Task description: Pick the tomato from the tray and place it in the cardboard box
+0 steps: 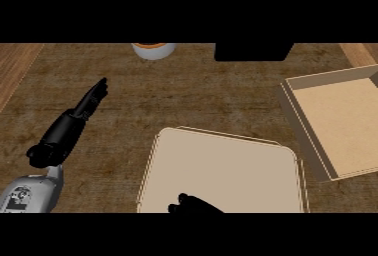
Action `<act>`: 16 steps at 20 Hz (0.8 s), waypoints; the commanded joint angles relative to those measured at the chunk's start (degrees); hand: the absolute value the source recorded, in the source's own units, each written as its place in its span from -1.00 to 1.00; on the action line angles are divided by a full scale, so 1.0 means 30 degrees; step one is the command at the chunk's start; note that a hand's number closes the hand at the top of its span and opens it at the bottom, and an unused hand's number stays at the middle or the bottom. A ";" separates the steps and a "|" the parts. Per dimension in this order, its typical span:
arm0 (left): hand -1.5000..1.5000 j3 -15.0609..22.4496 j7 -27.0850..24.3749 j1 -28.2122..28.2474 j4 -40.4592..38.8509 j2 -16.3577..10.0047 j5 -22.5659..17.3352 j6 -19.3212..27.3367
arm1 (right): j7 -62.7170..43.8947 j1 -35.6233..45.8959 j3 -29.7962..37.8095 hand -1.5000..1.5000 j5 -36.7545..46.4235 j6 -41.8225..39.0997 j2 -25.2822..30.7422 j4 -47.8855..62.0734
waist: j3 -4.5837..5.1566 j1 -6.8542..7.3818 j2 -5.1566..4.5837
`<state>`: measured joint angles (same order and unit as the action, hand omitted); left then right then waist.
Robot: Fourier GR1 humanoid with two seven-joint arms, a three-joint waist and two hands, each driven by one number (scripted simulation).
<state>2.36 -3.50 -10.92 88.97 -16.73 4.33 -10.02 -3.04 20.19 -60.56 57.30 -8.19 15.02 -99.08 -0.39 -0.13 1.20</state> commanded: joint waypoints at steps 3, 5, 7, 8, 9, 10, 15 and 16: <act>0.00 -0.0722 0.0037 0.0155 -0.0115 -0.0394 -0.0089 0.0206 | 0.4687 -0.1042 0.0473 1.00 -0.1659 0.1701 0.5497 -0.6389 | -0.0013 -0.1079 -0.0115; 0.00 -0.0804 -0.0381 0.0676 -0.0018 -0.0522 0.0093 0.0316 | 0.5189 -0.2307 0.2135 1.00 -0.2960 0.2758 0.7243 -0.8256 | -0.0009 -0.1282 -0.0210; 0.00 -0.0998 -0.0627 0.0748 -0.0103 -0.0370 0.0036 0.0559 | 0.5186 -0.3230 0.4292 1.00 -0.4741 0.3269 0.8224 -0.9151 | -0.0020 -0.1604 -0.0415; 0.00 -0.1048 -0.0452 0.0815 0.0137 -0.0429 0.0028 0.0585 | 0.5209 -0.3869 0.5381 1.00 -0.5817 0.3550 0.8746 -0.9481 | -0.0036 -0.1505 -0.0440; 0.00 -0.1008 -0.0192 0.0772 0.0295 -0.0446 -0.0139 0.0399 | 0.5077 -0.4405 0.6396 1.00 -0.6740 0.3721 0.9166 -0.9946 | -0.0039 -0.1604 -0.0421; 0.00 -0.1149 -0.0655 0.0946 0.0099 -0.0577 0.0027 0.0487 | 0.4867 -0.4745 0.7592 1.00 -0.8226 0.3501 0.9451 -1.0328 | 0.0024 -0.1380 -0.0533; 0.00 -0.1162 -0.0438 0.0646 0.0305 -0.0711 -0.0344 -0.0002 | 0.6103 -0.5870 1.3418 1.00 -1.3243 0.3888 1.1380 -0.8889 | 0.0020 -0.0974 -0.0616; 0.00 -0.0696 -0.0222 0.0467 0.0624 -0.0535 0.0064 0.0156 | 0.6514 -0.5963 1.4564 1.00 -1.4385 0.3812 1.1586 -0.8127 | 0.0004 -0.0905 -0.0597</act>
<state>-0.45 -4.39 -9.22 90.09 -18.25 4.07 -9.19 13.96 4.47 -28.63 25.21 3.04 45.86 -125.69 -0.41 -3.63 -0.41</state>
